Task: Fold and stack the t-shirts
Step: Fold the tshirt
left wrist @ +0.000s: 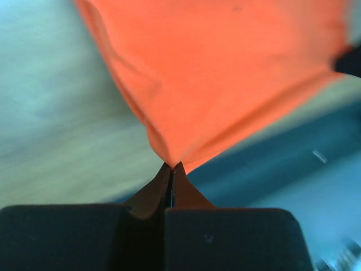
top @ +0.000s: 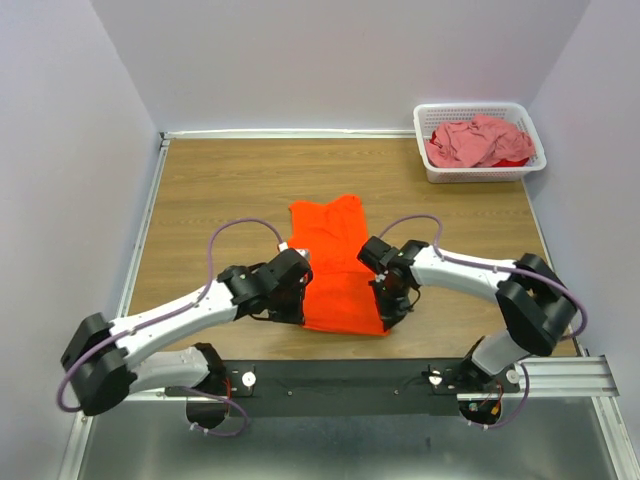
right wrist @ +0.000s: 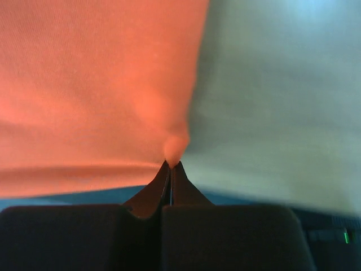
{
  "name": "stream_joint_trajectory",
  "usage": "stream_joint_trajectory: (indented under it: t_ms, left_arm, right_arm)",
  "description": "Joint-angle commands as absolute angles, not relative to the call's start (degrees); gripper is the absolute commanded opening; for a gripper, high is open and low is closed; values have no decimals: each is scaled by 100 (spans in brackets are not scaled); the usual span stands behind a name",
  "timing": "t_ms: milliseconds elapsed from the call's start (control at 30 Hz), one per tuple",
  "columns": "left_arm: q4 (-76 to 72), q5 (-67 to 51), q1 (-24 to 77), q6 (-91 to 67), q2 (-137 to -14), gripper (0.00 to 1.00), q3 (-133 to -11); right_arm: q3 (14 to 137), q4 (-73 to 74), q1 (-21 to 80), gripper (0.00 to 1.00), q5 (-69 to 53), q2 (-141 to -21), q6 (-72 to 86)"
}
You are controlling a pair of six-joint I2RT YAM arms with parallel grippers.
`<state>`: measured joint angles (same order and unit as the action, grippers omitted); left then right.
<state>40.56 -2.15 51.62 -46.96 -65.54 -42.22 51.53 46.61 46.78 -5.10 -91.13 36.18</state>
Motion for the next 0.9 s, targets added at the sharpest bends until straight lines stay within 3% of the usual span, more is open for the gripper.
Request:
stream_joint_trajectory:
  t_ms: [0,367,867]
  left_arm:
    - [5115,-1051,5317,-5019,-6100,0,-4359]
    - [5265,-852,4668,-4395,-6345,0,-5405]
    - [4975,-940,3595,-3393,-6828,0,-6117]
  right_arm:
    - [5237,6696,4632,0,-545,-8553,3480]
    - [7872,7831,4422,1,720,-9237,3015]
    - [9711,7857,4175,1,782,-10125,2707]
